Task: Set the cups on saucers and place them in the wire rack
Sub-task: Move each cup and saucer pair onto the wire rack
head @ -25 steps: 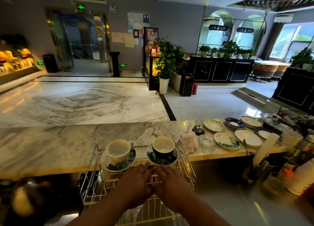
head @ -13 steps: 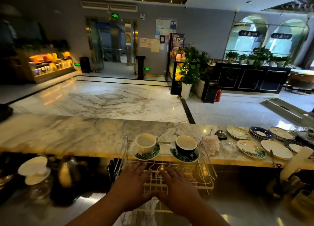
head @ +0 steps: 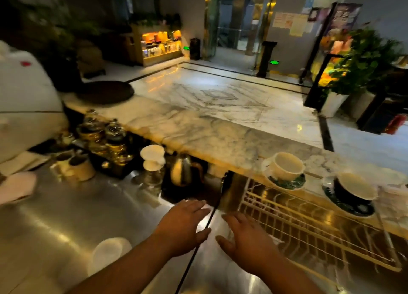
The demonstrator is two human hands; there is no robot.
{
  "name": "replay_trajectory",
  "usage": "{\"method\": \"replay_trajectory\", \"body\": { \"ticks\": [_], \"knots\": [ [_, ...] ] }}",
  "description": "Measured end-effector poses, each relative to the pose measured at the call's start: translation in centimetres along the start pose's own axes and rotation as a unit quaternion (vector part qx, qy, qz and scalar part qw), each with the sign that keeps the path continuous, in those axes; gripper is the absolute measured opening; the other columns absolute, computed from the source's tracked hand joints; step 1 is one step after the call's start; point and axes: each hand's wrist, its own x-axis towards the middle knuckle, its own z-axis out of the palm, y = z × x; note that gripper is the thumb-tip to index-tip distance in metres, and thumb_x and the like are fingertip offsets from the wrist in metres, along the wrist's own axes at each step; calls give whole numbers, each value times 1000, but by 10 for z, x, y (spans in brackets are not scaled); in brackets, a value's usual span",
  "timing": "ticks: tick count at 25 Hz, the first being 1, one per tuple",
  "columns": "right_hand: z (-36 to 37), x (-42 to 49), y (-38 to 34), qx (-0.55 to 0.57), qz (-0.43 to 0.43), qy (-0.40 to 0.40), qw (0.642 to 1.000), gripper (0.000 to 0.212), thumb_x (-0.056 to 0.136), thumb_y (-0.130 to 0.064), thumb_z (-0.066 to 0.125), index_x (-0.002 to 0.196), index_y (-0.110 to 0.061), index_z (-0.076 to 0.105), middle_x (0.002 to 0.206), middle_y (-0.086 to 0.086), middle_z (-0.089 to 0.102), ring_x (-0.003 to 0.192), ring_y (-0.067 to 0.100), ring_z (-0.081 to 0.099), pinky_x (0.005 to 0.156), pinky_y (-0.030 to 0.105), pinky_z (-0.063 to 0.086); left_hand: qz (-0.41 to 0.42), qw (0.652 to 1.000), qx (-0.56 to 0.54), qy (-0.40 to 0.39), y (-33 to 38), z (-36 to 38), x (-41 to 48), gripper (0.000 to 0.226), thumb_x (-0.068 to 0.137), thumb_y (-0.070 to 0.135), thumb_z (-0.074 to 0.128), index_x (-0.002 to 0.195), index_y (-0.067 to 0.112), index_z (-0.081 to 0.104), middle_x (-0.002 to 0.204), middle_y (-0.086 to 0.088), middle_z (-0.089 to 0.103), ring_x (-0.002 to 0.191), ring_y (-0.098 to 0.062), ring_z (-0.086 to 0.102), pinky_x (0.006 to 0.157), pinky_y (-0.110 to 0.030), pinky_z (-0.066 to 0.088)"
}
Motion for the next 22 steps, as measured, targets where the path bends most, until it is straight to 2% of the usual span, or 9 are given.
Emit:
{"method": "replay_trajectory", "body": {
  "ticks": [5,11,15,22],
  "knots": [
    [31,39,-44,-13,-19,-51,998,70,90,-76,36,149,-39,35,157,-8,42,140,19,40,111,41,37,-111,994,-1,-23,-66,6,-46,70,92,72,37,154,40,35,166,10,29,151,-16,30,122,-37,19],
    [72,89,-112,1,-65,-107,992,64,95,-66,41,150,-34,38,154,-5,44,137,20,41,110,38,39,-234,972,-7,-19,-166,3,-104,69,91,69,38,153,37,39,164,9,35,148,-15,35,123,-36,26],
    [97,114,-150,18,-74,-127,989,65,95,-63,44,152,-34,34,156,-3,42,139,22,41,111,38,39,-293,954,-30,-48,-213,14,-138,68,93,61,49,155,36,37,166,7,31,149,-15,35,121,-32,27],
    [155,153,-196,47,-66,-201,976,64,94,-59,48,152,-37,33,157,-2,41,137,23,42,111,41,40,-361,923,-79,-111,-269,56,-175,69,92,61,51,154,36,37,166,8,30,146,-17,40,116,-34,36]
  ]
}}
